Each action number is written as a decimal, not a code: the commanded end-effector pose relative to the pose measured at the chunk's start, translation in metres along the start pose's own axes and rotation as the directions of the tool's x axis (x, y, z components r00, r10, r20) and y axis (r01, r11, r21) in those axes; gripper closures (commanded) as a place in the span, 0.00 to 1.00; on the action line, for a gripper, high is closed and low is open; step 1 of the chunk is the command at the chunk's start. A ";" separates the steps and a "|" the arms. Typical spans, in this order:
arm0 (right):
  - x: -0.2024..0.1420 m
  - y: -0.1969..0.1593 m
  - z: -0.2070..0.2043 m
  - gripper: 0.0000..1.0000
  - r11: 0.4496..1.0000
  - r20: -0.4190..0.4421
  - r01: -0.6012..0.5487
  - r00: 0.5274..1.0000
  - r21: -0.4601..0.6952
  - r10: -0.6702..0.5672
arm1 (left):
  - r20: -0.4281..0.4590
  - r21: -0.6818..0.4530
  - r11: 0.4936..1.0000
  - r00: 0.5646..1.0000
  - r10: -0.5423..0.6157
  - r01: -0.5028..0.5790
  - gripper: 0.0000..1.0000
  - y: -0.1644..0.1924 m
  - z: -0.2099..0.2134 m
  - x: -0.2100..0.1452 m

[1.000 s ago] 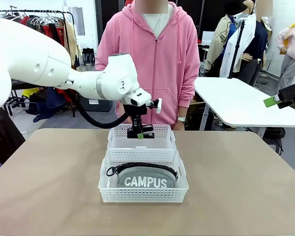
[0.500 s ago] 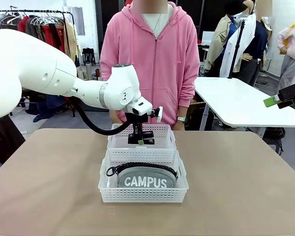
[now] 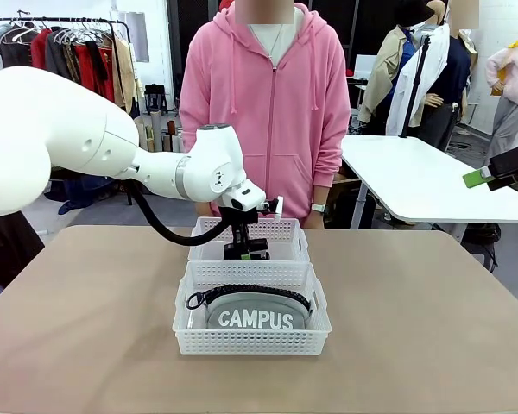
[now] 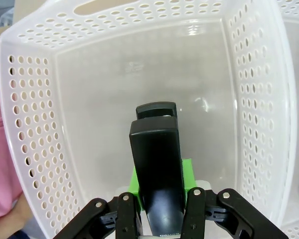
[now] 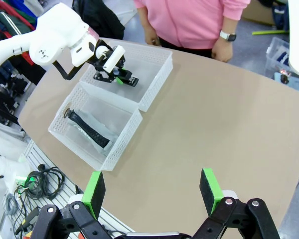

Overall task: Distribute items into two baskets.
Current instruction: Place the picked Stapler into the Organizing basket as instructed by the person.

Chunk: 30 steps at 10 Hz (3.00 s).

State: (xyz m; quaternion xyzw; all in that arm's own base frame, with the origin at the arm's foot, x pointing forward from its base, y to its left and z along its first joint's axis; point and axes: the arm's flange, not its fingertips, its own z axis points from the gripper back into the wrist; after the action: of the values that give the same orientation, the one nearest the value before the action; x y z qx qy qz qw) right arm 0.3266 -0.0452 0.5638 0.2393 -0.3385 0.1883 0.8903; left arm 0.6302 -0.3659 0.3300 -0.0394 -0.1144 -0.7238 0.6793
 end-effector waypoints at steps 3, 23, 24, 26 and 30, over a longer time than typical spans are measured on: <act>0.000 0.000 0.001 0.00 1.000 0.001 0.005 1.000 -0.008 -0.005 | 0.027 -0.042 0.999 1.000 -0.002 0.004 1.00 0.011 0.006 -0.002; 0.000 0.000 0.001 0.00 1.000 0.001 0.005 1.000 -0.008 -0.005 | 0.041 -0.010 0.995 0.994 0.100 -0.100 0.00 0.000 0.080 -0.026; 0.000 0.000 0.001 0.00 1.000 0.001 0.005 1.000 -0.008 -0.005 | 0.041 -0.010 0.995 0.994 0.100 -0.100 0.00 0.000 0.080 -0.026; 0.000 0.000 0.001 0.00 1.000 0.001 0.005 1.000 -0.008 -0.005 | 0.041 -0.010 0.995 0.994 0.100 -0.100 0.00 0.000 0.080 -0.026; 0.000 0.000 0.001 0.00 1.000 0.001 0.005 1.000 -0.008 -0.005 | 0.041 -0.010 0.995 0.994 0.100 -0.100 0.00 0.000 0.080 -0.026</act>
State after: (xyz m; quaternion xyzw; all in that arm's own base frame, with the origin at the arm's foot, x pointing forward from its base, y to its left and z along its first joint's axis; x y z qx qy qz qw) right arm 0.3266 -0.0452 0.5638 0.2393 -0.3385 0.1883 0.8903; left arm 0.6233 -0.3254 0.4020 -0.0676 -0.1233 -0.6877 0.7123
